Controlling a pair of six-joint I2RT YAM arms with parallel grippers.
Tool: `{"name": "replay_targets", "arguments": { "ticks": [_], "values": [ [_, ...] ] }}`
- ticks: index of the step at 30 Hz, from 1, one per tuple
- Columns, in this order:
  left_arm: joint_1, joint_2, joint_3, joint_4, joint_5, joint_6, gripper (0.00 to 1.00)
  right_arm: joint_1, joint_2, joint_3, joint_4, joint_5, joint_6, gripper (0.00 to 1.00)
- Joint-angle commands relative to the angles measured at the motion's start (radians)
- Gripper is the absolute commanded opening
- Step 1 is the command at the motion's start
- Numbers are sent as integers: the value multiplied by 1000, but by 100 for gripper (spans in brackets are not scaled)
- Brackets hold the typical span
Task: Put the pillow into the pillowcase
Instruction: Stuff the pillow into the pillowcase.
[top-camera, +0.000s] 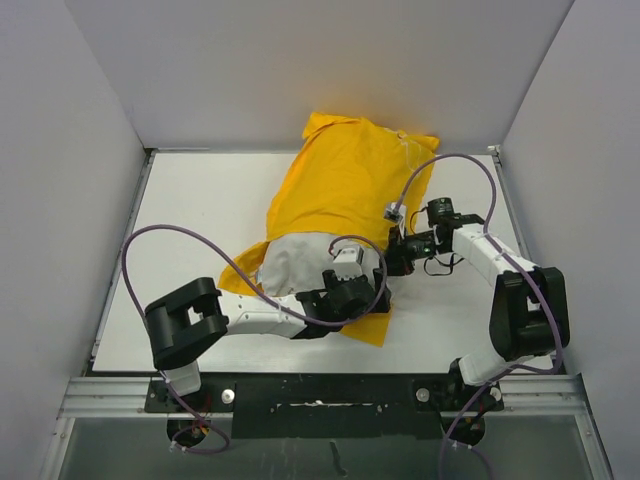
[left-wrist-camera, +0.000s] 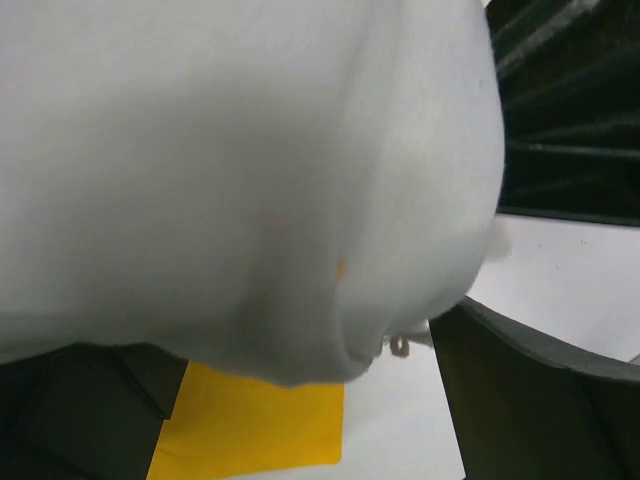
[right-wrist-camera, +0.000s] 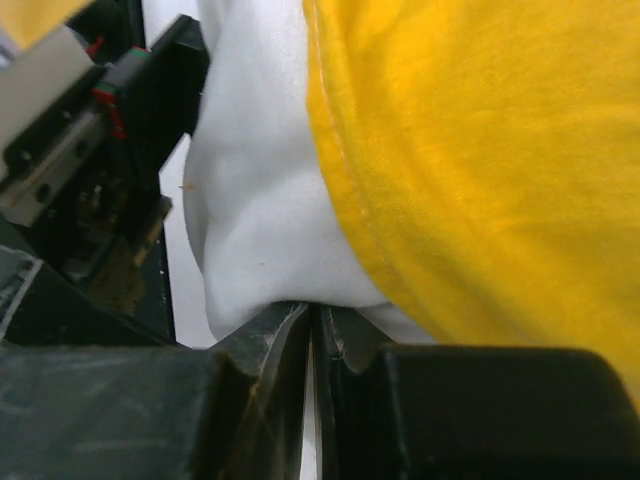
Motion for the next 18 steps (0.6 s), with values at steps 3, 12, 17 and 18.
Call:
{"name": "replay_targets", "arguments": {
  "ticks": [3, 12, 17, 18],
  "values": [
    [86, 116, 95, 53, -27, 46, 98, 9, 17, 42, -39, -215, -8, 7],
    [198, 131, -27, 338, -45, 193, 11, -10, 16, 59, -105, -199, -79, 11],
    [230, 12, -169, 436, -27, 312, 0, -100, -48, 106, -250, -234, -229, 20],
    [233, -17, -191, 430, -29, 325, 0, -125, -77, 100, -242, -229, -228, 22]
  ]
}}
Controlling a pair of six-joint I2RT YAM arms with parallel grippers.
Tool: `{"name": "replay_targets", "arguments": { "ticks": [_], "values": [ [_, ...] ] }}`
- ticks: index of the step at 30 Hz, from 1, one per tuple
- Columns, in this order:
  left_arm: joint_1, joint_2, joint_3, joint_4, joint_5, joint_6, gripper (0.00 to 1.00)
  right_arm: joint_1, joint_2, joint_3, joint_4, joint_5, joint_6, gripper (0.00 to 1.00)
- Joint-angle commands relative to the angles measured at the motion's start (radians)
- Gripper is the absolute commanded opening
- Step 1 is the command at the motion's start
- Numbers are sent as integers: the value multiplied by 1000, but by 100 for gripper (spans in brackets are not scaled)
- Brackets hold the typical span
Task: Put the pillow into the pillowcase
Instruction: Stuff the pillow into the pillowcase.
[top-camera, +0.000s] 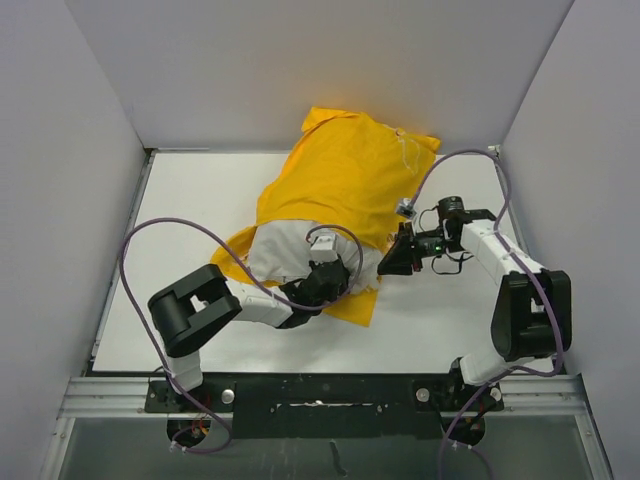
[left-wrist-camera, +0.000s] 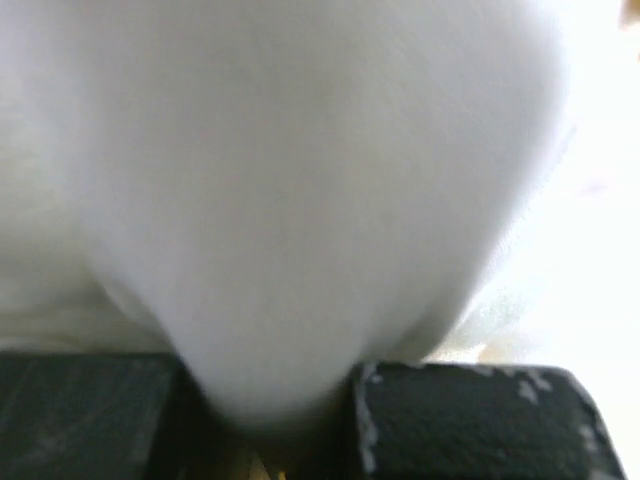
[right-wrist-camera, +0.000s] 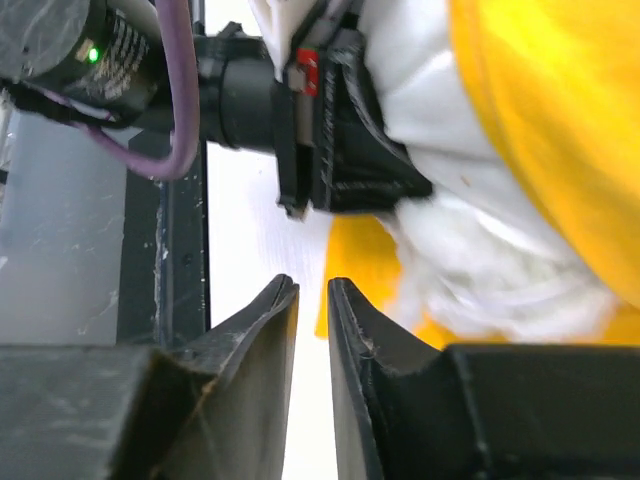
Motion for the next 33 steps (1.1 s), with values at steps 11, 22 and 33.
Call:
{"name": "replay_targets", "arguments": {
  "ticks": [11, 22, 33],
  "values": [
    [44, -307, -175, 67, 64, 204, 0, -28, -194, -190, 492, 340, 219, 58],
    [50, -473, -245, 7, 116, 268, 0, 106, -70, -246, 1024, 417, 296, 58],
    [50, -535, -247, -59, 180, 276, 0, 214, -22, -265, 1137, 468, 361, 58]
  ]
}}
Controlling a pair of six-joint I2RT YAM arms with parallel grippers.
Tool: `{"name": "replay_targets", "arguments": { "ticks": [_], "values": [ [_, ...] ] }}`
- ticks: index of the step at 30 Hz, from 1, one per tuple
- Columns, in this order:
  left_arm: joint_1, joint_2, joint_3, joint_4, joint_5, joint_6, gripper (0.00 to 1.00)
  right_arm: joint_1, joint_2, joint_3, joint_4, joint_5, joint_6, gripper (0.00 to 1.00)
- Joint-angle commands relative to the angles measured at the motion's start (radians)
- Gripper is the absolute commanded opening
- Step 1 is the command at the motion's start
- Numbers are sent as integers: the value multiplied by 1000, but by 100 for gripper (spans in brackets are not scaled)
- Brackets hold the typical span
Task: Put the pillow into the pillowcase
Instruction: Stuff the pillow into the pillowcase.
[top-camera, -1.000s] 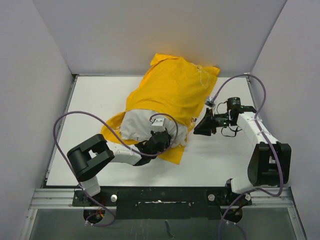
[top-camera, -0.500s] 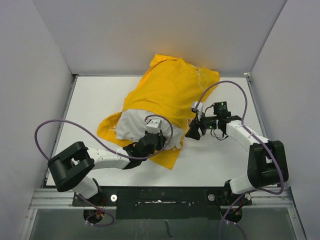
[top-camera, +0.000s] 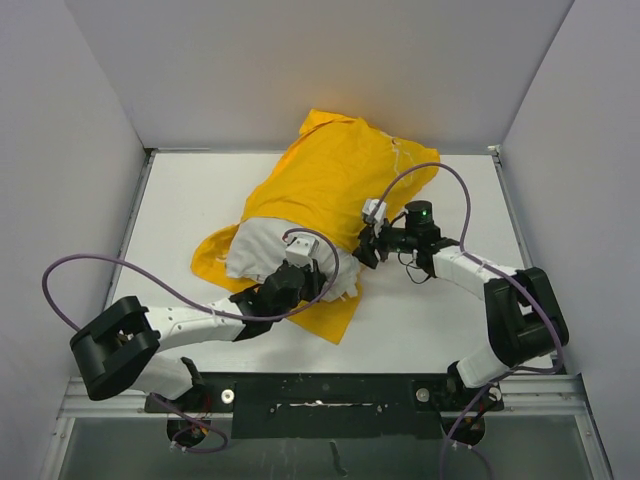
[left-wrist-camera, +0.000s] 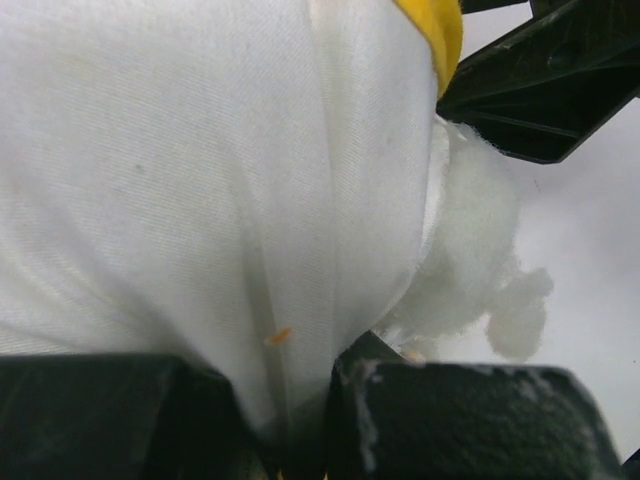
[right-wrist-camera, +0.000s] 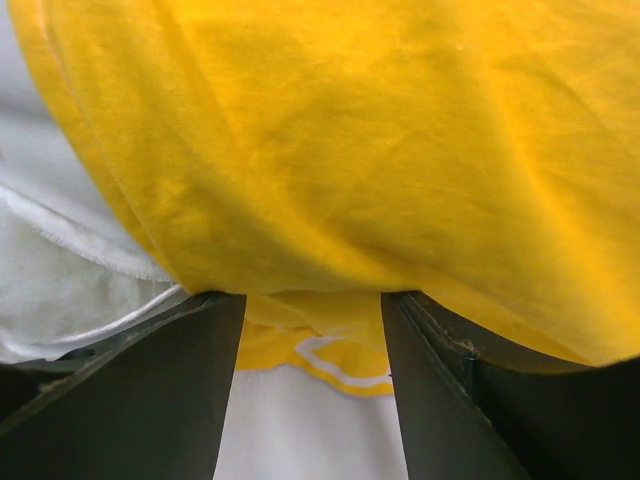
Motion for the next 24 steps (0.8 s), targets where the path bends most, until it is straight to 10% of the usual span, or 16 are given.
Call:
{"name": "replay_targets", "arguments": {
  "ticks": [1, 5, 12, 24],
  "values": [
    [4, -77, 14, 53, 35, 16, 0, 14, 14, -10, 113, 14, 32, 59],
    [11, -83, 23, 46, 7, 49, 0, -8, 29, 33, 42, 67, 36, 45],
    [157, -18, 69, 84, 10, 68, 0, -108, -31, 37, -116, -344, -22, 2],
    [188, 44, 108, 141, 27, 78, 0, -68, -83, 50, -277, -450, -202, 0]
  ]
}}
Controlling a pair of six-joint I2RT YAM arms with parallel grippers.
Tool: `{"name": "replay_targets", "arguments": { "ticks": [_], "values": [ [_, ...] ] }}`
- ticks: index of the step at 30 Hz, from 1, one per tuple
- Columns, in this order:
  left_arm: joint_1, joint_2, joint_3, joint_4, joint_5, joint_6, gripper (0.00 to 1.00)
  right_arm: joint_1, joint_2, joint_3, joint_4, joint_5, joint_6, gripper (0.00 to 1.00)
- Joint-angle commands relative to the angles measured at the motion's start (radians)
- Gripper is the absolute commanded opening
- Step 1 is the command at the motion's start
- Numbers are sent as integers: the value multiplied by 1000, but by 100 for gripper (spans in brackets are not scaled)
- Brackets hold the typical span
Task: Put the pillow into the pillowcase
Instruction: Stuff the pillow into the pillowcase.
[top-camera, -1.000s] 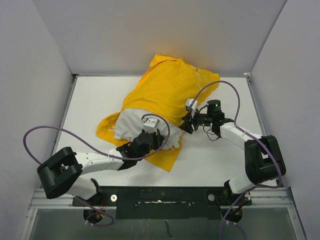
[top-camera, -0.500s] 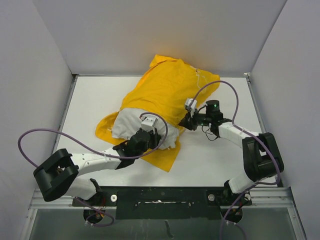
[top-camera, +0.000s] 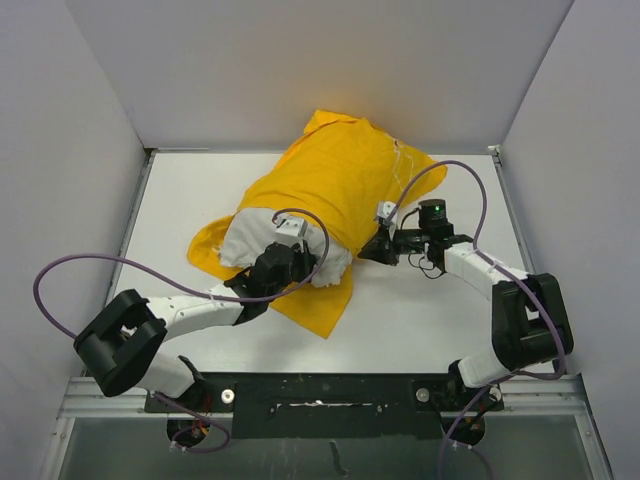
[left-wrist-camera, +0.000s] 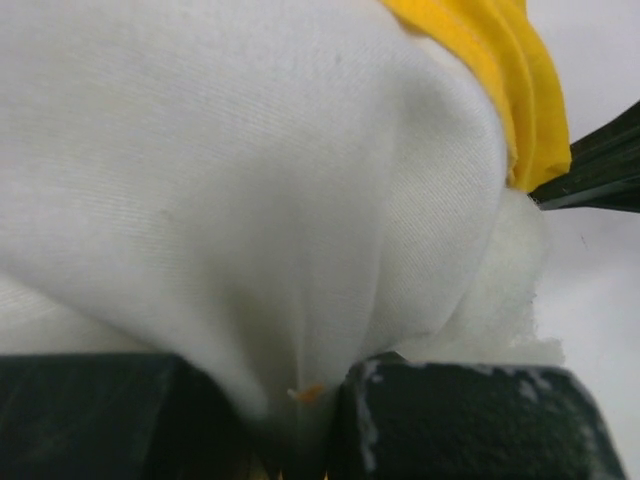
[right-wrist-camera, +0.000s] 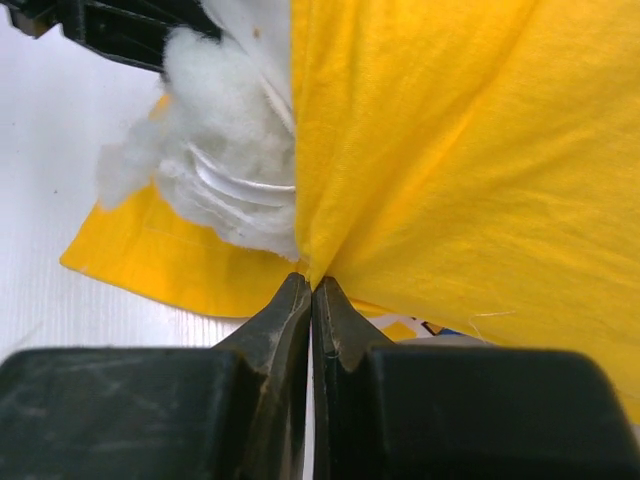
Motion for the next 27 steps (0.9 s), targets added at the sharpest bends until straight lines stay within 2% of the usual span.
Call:
{"name": "replay_targets", "arguments": {
  "ticks": [1, 5, 10, 15, 17, 20, 22, 27],
  "values": [
    [20, 13, 63, 136, -103, 23, 0, 24, -72, 27, -133, -209, -136, 0],
    [62, 73, 97, 151, -113, 20, 0, 51, -108, 41, -249, -229, -274, 0],
    [104, 139, 196, 46, -141, -68, 0, 50, -160, 63, -443, -253, -469, 0],
    [116, 177, 220, 39, -151, -165, 2, 21, -132, 103, -722, -223, -715, 0],
    [115, 191, 211, 84, -92, -168, 9, 20, -110, 99, -725, -185, -722, 0],
    [112, 195, 160, 239, 70, -118, 24, 16, -87, 63, -563, -52, -551, 0],
    [109, 174, 114, 289, 150, -94, 35, 4, -73, 65, -521, 31, -489, 2],
    [110, 12, -74, 374, 225, -21, 63, -81, -76, 107, -639, 2, -561, 5]
  ]
}}
